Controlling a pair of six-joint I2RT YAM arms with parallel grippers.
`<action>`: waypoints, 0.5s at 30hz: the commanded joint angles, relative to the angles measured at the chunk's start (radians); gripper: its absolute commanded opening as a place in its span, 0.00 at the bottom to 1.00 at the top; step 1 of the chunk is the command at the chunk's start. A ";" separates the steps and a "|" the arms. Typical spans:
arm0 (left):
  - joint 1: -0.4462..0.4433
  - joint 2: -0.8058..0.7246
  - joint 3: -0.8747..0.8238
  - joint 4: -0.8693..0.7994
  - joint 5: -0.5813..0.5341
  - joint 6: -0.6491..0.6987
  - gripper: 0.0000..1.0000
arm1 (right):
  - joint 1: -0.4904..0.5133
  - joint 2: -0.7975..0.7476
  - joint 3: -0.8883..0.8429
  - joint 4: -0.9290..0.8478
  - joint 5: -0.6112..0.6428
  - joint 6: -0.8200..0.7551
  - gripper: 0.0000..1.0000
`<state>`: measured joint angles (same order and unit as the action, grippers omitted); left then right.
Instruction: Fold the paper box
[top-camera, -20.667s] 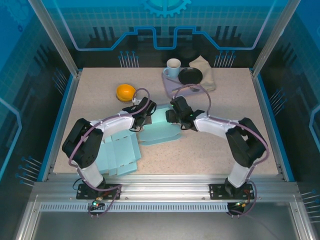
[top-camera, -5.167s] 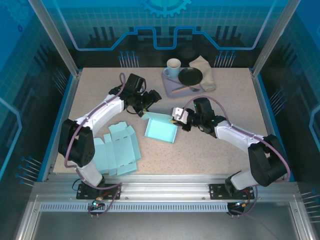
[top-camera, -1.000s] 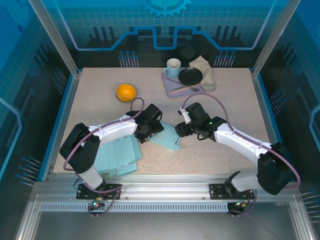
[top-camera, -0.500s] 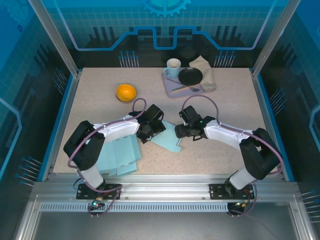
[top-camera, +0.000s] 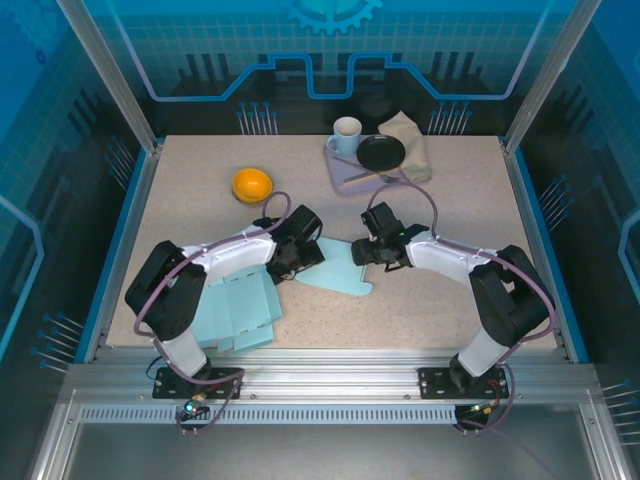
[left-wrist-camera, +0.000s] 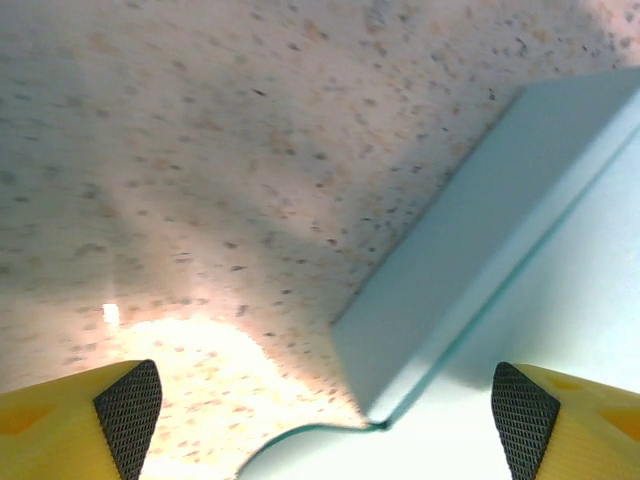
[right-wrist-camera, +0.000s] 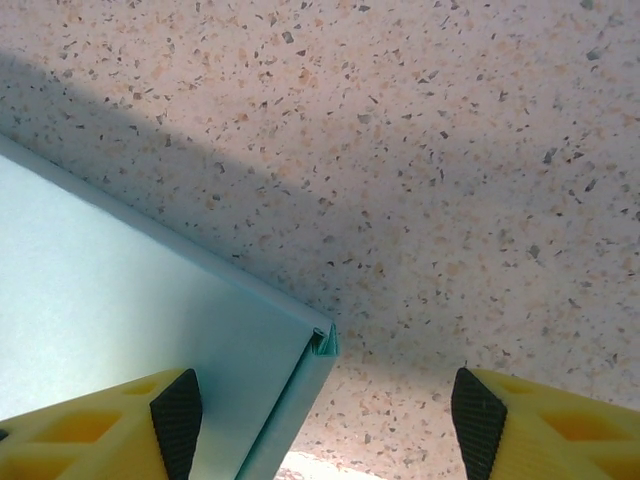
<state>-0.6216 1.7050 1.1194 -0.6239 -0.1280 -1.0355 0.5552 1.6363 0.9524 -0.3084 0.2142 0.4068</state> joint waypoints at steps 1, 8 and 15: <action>0.010 -0.074 0.046 -0.101 0.013 0.051 0.89 | -0.018 0.032 0.007 -0.047 0.052 -0.036 0.69; -0.050 -0.103 0.088 -0.054 0.077 -0.018 0.89 | -0.018 0.055 0.022 -0.044 0.040 -0.034 0.69; -0.056 -0.006 0.106 -0.038 0.062 0.112 0.89 | -0.026 0.068 0.016 -0.038 0.029 -0.042 0.69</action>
<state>-0.6781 1.6596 1.2098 -0.6426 -0.0559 -0.9863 0.5488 1.6611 0.9764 -0.3019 0.2276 0.3840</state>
